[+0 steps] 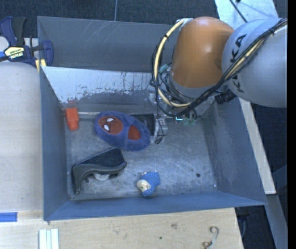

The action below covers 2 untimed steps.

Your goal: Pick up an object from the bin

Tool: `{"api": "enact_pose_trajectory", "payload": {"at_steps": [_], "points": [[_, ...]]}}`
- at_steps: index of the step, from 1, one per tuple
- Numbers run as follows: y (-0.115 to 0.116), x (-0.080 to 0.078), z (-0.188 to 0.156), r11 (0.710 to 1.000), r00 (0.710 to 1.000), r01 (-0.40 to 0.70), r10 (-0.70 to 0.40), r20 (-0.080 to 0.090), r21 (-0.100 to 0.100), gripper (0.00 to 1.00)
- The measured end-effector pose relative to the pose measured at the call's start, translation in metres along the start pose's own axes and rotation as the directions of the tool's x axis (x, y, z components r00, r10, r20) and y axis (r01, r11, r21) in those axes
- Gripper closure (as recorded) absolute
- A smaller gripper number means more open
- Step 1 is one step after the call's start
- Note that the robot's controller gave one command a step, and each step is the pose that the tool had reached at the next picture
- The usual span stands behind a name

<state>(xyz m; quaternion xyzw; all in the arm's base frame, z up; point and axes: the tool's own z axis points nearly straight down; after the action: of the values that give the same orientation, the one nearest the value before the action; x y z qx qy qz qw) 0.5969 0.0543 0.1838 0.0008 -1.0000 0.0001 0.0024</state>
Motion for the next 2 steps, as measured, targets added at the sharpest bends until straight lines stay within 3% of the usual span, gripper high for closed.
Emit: {"api": "enact_pose_trajectory", "payload": {"at_steps": [1,2], "points": [[0.037,-0.02,0.116,1.0,1.0,0.008,-0.008,0.0,0.001,0.0],[0.019,0.036,0.082,0.982,0.982,0.186,-0.186,0.011,0.001,0.0]]}}
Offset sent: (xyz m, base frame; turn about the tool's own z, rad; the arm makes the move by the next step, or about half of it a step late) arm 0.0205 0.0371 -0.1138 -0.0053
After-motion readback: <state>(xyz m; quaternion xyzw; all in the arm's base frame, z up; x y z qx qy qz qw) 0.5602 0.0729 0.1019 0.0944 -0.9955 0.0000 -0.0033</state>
